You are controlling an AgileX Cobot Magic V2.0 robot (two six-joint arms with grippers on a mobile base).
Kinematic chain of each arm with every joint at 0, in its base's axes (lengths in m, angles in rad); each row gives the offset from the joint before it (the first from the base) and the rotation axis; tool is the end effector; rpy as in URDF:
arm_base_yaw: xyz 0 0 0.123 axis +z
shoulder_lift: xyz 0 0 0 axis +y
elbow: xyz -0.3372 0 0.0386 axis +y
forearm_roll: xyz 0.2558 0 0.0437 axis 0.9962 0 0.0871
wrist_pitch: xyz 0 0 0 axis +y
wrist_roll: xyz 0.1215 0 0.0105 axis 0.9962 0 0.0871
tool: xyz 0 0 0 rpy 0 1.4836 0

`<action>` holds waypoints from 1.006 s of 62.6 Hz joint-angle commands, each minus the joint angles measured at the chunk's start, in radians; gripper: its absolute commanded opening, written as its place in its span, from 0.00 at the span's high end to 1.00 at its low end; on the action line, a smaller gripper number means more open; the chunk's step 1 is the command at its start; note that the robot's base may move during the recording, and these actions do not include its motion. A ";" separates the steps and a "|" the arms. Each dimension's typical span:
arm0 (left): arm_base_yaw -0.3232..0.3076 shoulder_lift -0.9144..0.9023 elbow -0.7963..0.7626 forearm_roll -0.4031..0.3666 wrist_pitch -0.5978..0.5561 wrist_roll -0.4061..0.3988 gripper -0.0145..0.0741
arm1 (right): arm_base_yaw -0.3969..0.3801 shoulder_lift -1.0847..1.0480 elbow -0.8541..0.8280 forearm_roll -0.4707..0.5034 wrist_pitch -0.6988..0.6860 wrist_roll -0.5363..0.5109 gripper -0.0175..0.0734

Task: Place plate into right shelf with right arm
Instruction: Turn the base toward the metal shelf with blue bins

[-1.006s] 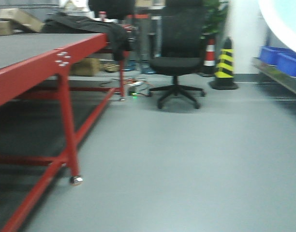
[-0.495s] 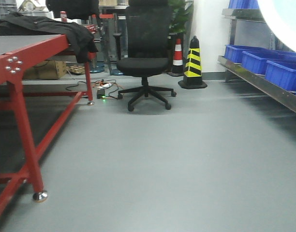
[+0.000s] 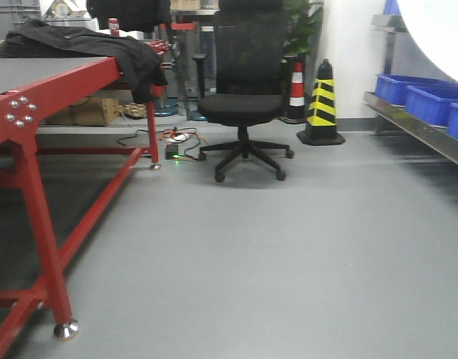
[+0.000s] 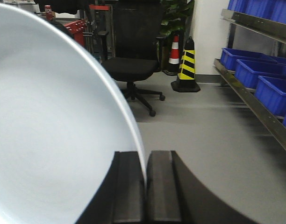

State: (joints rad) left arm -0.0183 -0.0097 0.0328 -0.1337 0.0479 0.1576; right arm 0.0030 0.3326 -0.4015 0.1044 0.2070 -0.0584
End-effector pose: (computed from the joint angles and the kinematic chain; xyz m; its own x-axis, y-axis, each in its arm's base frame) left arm 0.0411 -0.0015 0.1980 0.0172 0.0237 -0.9996 0.0243 0.9994 0.0242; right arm 0.0678 0.0028 0.3246 -0.0508 0.0436 -0.9978 -0.0222 0.9988 0.0448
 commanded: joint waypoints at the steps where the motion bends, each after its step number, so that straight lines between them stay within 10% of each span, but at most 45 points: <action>1: -0.002 -0.010 0.010 -0.008 -0.090 -0.007 0.98 | -0.007 0.005 -0.029 -0.002 -0.092 0.006 0.74; 63: -0.002 -0.010 0.010 -0.008 -0.090 -0.007 0.98 | -0.007 0.005 -0.029 -0.002 -0.092 0.006 0.74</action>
State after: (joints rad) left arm -0.0183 -0.0097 0.0328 -0.1337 0.0479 0.1576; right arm 0.0030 0.3326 -0.4015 0.1044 0.2070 -0.0584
